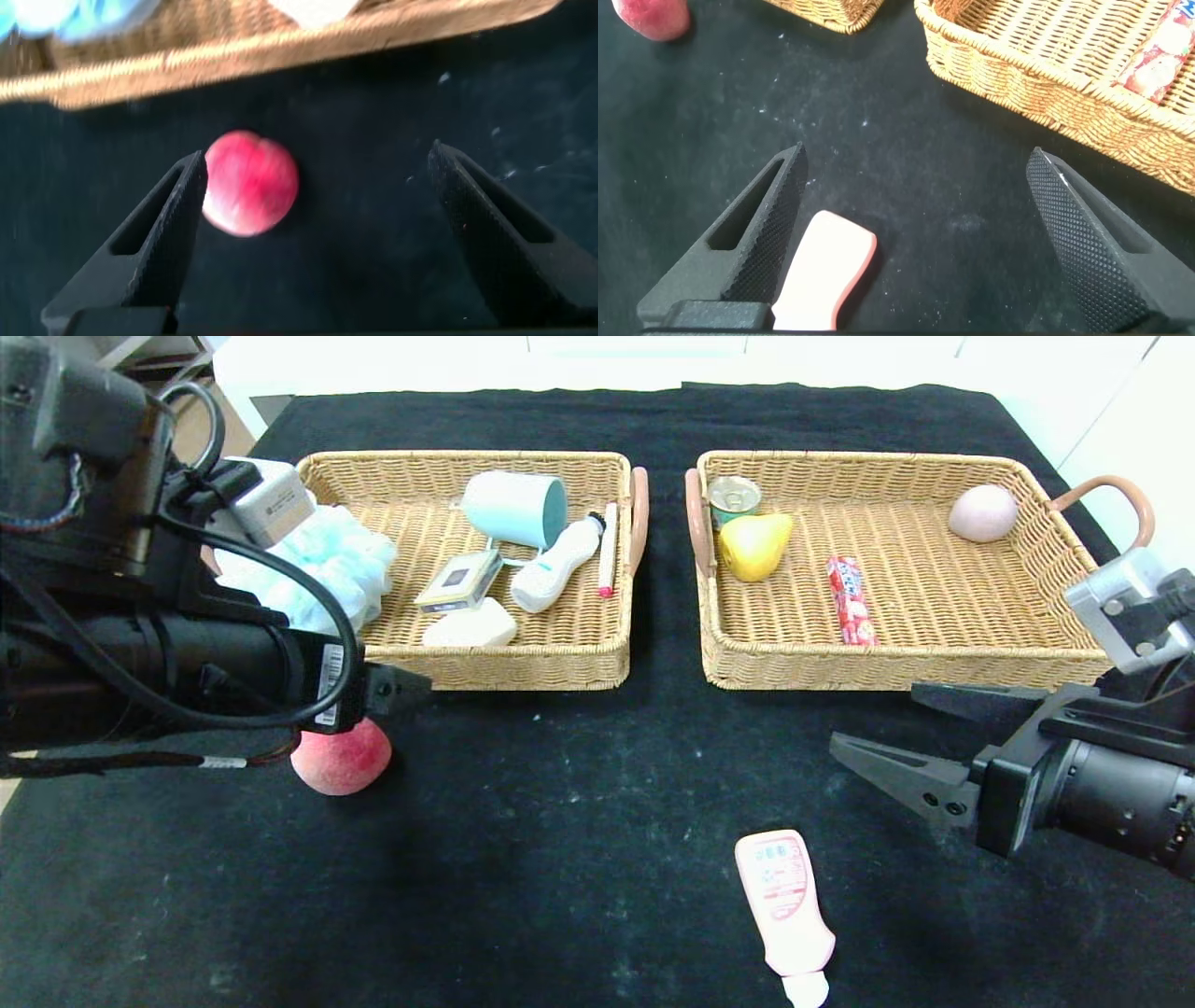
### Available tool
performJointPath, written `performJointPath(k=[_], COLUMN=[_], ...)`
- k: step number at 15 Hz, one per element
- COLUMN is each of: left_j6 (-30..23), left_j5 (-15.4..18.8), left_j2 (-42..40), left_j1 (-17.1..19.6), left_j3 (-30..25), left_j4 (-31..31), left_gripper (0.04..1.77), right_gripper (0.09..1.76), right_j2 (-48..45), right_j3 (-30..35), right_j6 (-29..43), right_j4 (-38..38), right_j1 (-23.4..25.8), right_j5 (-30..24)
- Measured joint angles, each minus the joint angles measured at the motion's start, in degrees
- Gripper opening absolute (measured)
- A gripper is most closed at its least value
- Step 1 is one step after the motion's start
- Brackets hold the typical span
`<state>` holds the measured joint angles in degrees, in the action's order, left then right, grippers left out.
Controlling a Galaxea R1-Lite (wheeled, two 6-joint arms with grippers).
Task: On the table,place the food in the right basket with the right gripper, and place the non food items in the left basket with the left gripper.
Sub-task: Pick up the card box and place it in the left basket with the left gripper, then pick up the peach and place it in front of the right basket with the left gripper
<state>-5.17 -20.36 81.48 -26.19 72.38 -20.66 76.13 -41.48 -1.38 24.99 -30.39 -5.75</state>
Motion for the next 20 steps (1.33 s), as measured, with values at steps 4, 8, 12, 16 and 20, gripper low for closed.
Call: performJointPath(k=[4, 8, 12, 16, 20], left_j6=[-2.02, -2.0, -1.88, -1.85, -1.88], left_j5=[4.1, 7.94, 11.65, 12.9, 14.06], left_j2=[-2.18, -2.62, -2.22, -0.52, 2.04], left_j1=[3.93, 8.63, 12.8, 14.97, 16.27], left_j3=[-6.94, -11.0, -12.85, -13.4, -15.07], left_j4=[3.3, 8.0, 9.92, 10.12, 17.19], left_gripper=[1.7, 1.71, 1.71, 1.71, 1.72], right_gripper=[1.71, 1.71, 1.71, 1.71, 1.71], right_j2=[0.07, 0.27, 0.52, 0.77, 0.94], right_j3=[0.11, 0.11, 0.41, 0.45, 0.52], right_j6=[0.01, 0.0, 0.0, 0.0, 0.0], right_j4=[-0.13, -0.13, 0.06, 0.06, 0.06], right_j1=[-0.09, -0.15, -0.3, -0.43, -0.52], right_j5=[0.02, 0.02, 0.02, 0.02, 0.0])
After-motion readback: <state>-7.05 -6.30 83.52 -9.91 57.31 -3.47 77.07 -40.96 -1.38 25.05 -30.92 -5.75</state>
